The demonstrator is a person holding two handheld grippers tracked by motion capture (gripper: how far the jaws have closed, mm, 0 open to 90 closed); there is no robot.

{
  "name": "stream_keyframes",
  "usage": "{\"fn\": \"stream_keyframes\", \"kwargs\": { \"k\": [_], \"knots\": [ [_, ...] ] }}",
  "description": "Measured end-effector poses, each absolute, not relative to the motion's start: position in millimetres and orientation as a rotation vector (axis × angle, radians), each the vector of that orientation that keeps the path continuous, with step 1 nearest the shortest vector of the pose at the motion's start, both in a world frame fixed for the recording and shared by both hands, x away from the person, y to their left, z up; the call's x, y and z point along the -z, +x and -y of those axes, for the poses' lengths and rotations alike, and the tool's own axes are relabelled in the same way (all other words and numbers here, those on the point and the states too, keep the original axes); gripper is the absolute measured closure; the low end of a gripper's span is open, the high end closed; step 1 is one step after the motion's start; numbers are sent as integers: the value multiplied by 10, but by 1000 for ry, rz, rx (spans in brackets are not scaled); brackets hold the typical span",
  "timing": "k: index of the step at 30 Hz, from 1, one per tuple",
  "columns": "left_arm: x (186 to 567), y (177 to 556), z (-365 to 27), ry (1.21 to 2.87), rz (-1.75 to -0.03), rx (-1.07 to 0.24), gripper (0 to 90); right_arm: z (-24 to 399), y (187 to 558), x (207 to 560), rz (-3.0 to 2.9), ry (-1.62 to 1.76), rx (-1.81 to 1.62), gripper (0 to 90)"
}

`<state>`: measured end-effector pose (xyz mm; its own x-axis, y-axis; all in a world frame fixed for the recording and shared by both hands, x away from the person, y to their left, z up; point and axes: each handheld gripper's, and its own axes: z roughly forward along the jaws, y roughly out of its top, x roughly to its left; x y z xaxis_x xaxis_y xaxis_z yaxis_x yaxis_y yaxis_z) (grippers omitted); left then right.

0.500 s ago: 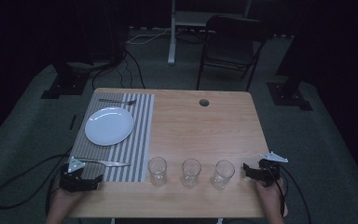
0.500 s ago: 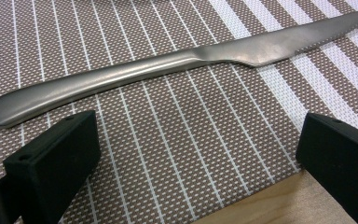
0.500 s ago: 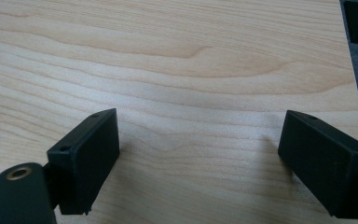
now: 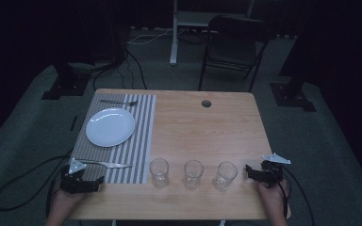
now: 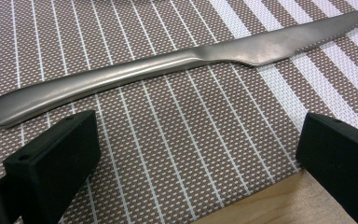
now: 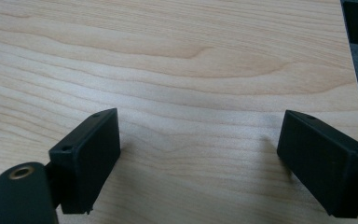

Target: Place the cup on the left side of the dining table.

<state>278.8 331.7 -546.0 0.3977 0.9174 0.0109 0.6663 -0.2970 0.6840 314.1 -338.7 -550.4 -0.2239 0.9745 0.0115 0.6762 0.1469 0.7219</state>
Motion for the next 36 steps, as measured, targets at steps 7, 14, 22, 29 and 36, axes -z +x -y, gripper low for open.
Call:
{"fn": "stream_keyframes", "kwargs": {
  "k": [7, 14, 22, 29, 36],
  "knots": [
    [5456, 2783, -3319, 2071, -1336, -543, 1, 3387, 3140, 5504, -1966, 1571, -850, 132],
    [5449, 2782, -3312, 2080, -1332, -536, 2, 3386, 3140, 5504, -1965, 1571, -850, 132],
    [5408, 2751, -3255, 2085, -1288, -491, 2, 3381, 3137, 5504, -1965, 1571, -850, 132],
    [5380, 2736, -3173, 2098, -1249, -459, 2, 3380, 3136, 5504, -1967, 1570, -851, 132],
    [5349, 2729, -3114, 2091, -1209, -434, 15, 3380, 3136, 5504, -1967, 1570, -850, 132]
  ]
}}
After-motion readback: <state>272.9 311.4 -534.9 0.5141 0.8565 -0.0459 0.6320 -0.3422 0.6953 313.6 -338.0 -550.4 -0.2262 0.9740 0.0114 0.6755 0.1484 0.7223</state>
